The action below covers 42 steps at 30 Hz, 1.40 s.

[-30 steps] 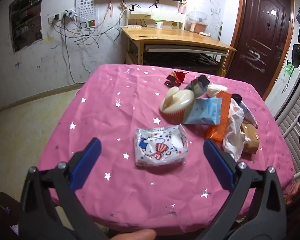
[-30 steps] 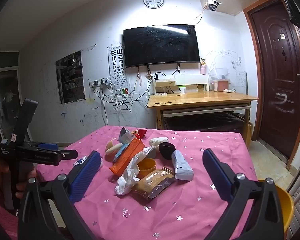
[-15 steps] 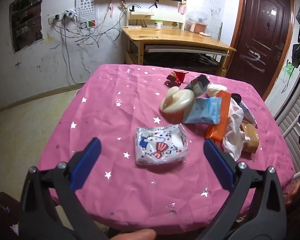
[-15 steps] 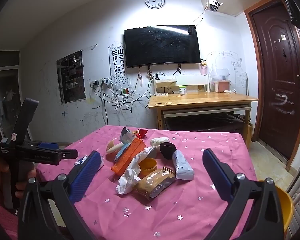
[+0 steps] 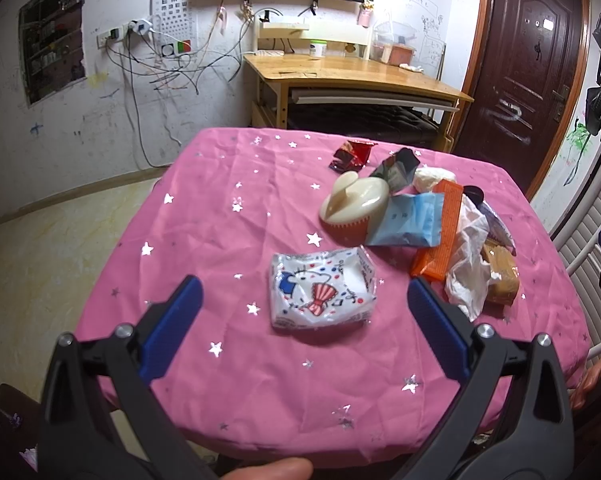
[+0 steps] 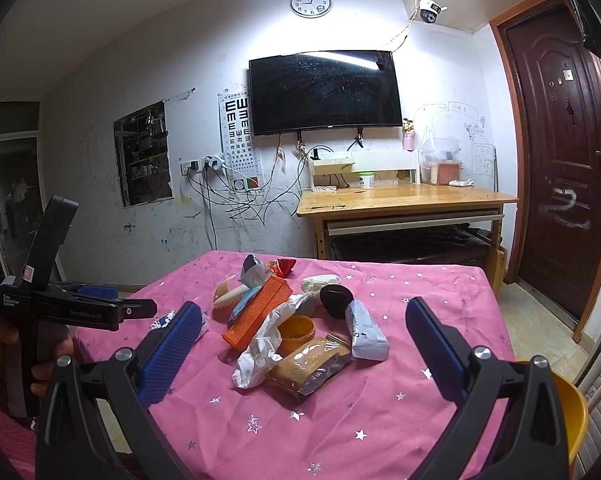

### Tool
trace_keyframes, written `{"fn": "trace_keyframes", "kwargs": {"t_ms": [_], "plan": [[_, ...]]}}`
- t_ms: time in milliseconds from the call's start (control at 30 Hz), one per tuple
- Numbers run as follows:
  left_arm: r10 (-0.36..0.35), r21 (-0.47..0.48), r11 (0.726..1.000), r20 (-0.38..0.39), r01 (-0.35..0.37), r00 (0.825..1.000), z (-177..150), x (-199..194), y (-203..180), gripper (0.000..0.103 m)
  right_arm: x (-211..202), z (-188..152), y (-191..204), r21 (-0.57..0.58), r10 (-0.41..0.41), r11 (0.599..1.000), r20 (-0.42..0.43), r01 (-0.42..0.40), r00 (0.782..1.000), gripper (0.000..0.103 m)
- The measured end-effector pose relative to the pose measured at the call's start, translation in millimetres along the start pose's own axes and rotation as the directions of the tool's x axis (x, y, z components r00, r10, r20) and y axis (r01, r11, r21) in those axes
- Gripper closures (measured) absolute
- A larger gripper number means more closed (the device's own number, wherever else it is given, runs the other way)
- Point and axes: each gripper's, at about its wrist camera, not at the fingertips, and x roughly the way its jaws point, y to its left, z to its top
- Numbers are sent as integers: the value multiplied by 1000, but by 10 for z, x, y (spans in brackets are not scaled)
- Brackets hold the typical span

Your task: Collect trash

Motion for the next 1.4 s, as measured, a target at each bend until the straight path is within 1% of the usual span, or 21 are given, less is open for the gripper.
{"fn": "trace_keyframes", "kwargs": {"t_ms": [1400], "plan": [[0,0,1000,-5,0,1000,1,1,-4,5,37,-35,1,-7,9,1000,-6,-9,1000,7]]}}
